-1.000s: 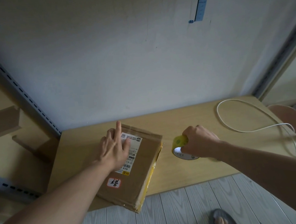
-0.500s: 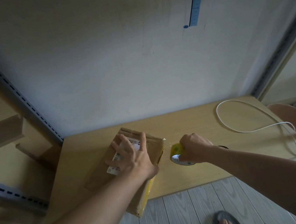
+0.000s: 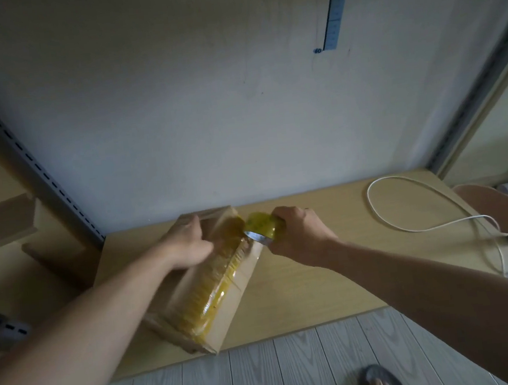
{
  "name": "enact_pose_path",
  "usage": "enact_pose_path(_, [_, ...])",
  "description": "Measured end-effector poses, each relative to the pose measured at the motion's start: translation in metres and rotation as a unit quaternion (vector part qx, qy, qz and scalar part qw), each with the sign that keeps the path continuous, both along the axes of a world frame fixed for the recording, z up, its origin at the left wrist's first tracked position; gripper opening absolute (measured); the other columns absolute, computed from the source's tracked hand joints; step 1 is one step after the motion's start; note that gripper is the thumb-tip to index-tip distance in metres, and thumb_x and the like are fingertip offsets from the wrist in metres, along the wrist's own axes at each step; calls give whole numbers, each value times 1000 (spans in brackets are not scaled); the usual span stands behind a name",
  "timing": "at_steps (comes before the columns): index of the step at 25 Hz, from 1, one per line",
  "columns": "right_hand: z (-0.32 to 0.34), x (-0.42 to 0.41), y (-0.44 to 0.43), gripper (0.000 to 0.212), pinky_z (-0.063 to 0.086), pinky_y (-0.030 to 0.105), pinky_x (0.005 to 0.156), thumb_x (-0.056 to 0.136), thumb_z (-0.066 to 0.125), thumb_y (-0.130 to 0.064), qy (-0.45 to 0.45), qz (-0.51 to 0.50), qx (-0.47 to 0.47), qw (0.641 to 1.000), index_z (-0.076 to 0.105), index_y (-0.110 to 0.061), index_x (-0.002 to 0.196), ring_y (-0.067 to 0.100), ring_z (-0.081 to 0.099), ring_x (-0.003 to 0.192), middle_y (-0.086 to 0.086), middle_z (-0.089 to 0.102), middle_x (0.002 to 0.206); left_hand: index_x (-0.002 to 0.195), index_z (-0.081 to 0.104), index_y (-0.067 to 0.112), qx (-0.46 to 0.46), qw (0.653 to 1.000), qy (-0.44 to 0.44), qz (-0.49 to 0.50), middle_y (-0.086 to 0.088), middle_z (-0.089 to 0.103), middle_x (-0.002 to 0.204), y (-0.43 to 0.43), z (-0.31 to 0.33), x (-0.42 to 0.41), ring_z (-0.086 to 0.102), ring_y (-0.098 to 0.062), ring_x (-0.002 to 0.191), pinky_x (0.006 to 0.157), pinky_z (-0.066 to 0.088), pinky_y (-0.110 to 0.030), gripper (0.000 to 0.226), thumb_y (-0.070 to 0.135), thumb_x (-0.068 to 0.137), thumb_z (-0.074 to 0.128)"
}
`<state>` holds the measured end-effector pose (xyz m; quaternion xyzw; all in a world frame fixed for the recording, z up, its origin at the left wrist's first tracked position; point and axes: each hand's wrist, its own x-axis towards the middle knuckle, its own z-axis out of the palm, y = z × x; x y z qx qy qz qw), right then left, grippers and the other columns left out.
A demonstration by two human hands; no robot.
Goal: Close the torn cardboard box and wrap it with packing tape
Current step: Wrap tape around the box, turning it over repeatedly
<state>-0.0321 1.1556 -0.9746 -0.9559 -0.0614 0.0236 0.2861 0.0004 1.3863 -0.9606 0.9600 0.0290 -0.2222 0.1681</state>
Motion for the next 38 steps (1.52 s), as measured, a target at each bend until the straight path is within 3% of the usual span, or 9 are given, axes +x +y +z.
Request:
enact_pose_path(2, [7,9,24,27,53,35,64,70,71,-25,-35,15,30,999,59,-27,94,26,59,76,0,65,82,155,28,8,-37,997,-31,53,-19,38,157,22,8,7,41,-35,141,110,38,-37,68,43,102,51])
enact_pose_path(4, [15,20,46,27,51,33,61,72,71,-26,-56,19,66,996,58,-28,95,23,59,75,-1,65,83,156,27,13,-25,994,-69,78,-19,41,155,34,10,9,43,-38,139,108,37,-42,60,43,106,42])
enact_pose_path(7, [22,39,67,23,44,29,52,77,74,-32,-45,4,96,994,54,-26,87,15,55,67,-3,60,77,160,11,22,71,978,-190,36,-22,45,146,24,-4,0,49,-41,127,102,41,-52,62,28,106,41])
enact_pose_path(9, [22,50,71,29,36,24,46,78,75,-36,-38,-22,98,994,48,-25,75,13,50,61,-6,54,69,160,8,21,165,949,-269,-20,-19,33,153,18,-25,-2,40,-37,134,107,31,-65,73,50,101,40])
enact_pose_path(13, [25,55,85,27,35,12,48,82,74,-33,-44,45,117,991,49,-24,80,13,48,64,-8,53,72,159,-10,17,178,961,-209,-24,-16,-8,168,40,-27,17,-3,-35,155,110,-8,-76,132,103,62,16])
enact_pose_path(17, [30,54,119,30,40,19,56,83,70,-40,-35,85,164,982,59,-18,99,12,53,70,-2,61,84,157,-22,16,101,986,-126,43,-13,-28,164,60,-27,30,-24,-36,152,112,-6,-78,156,109,45,34])
enact_pose_path(20, [29,63,120,21,38,19,57,86,70,-33,-28,63,163,984,56,-21,97,18,54,77,-3,59,85,156,-23,17,122,983,-130,55,-12,-25,165,42,-37,23,-19,-41,152,112,-7,-75,163,100,42,57])
enact_pose_path(26, [39,67,123,26,35,17,50,83,71,-32,-13,70,141,987,58,-18,100,15,52,70,-3,58,82,156,7,17,163,956,-238,59,-7,27,148,47,-46,17,32,-33,131,103,32,-60,140,85,49,67])
enact_pose_path(38, [47,60,89,21,35,23,48,67,73,-29,19,6,52,998,54,-21,66,14,50,61,-3,54,68,153,-11,36,74,987,-135,-37,-7,16,152,60,-37,26,24,-40,139,109,26,-66,141,85,48,68])
